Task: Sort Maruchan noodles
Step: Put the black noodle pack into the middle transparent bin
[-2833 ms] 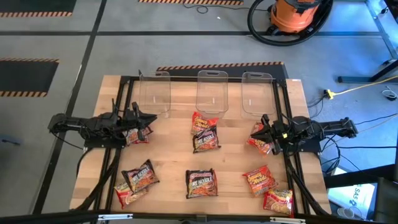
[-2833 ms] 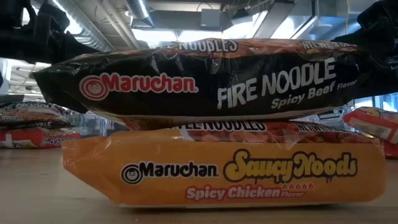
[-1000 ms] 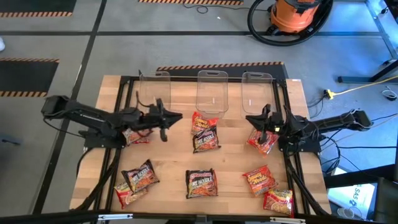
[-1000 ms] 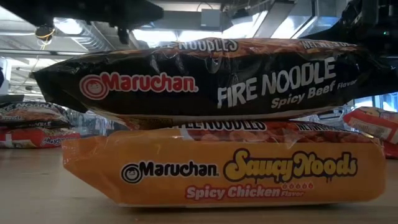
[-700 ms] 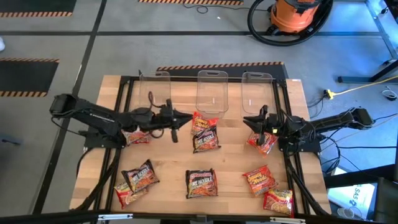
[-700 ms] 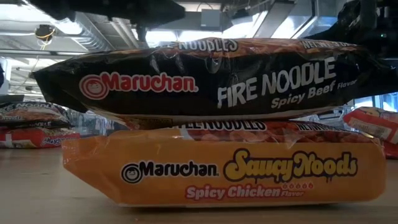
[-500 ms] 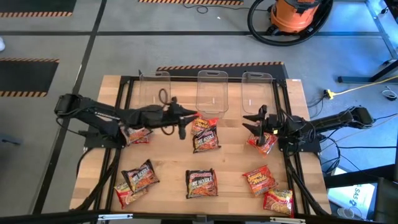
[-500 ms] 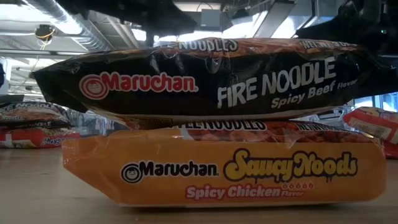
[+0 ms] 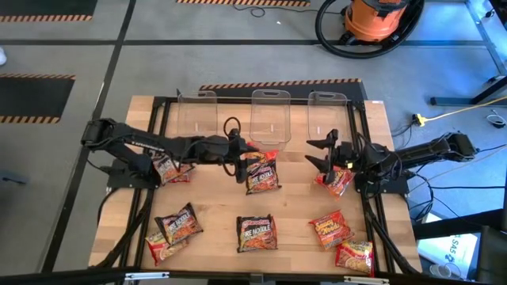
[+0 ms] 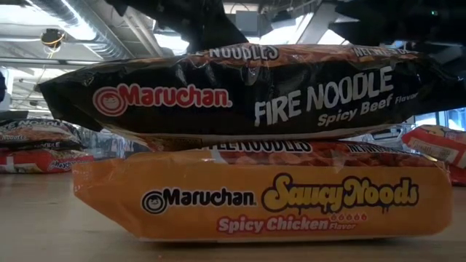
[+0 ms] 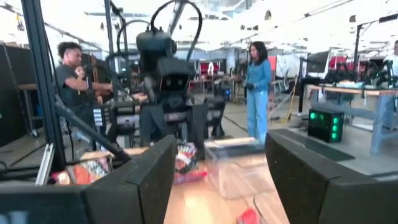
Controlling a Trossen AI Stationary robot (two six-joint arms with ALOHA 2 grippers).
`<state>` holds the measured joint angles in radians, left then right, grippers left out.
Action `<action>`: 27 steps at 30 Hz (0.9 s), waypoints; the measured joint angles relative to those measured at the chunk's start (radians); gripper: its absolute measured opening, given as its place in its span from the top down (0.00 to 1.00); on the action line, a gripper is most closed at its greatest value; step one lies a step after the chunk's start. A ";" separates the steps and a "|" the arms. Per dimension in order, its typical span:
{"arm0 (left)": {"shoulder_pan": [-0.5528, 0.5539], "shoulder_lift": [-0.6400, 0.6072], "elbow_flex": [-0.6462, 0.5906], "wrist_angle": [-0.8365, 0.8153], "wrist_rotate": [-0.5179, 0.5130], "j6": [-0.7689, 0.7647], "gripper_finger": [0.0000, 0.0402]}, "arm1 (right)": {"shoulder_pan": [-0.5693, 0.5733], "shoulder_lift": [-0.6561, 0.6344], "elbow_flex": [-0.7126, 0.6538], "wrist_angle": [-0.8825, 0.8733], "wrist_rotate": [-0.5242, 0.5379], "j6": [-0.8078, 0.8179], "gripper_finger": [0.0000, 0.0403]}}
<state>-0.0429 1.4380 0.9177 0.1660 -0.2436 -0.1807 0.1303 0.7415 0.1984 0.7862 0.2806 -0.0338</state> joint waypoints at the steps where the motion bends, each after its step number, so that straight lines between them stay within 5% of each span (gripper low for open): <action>1: -0.006 0.002 -0.003 -0.001 0.000 0.000 0.60 | 0.000 0.007 0.002 0.011 -0.003 0.000 0.42; 11: 0.023 0.148 -0.004 -0.008 0.155 -0.075 0.60 | 0.000 0.072 0.005 0.034 -0.005 -0.057 0.42; 15: 0.065 0.226 0.081 -0.139 0.256 -0.168 0.60 | 0.000 0.080 0.026 0.052 0.005 -0.123 0.42; 21: 0.083 0.314 0.254 -0.466 0.220 -0.181 0.60 | 0.000 0.079 0.044 0.043 -0.014 -0.120 0.42; 27: 0.117 0.357 0.280 -0.491 0.266 -0.148 0.60 | 0.000 0.079 0.044 0.034 -0.019 -0.101 0.42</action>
<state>0.0746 1.7946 1.1980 -0.3246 0.0225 -0.3283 0.1307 0.8207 0.2428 0.8201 0.2611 -0.1349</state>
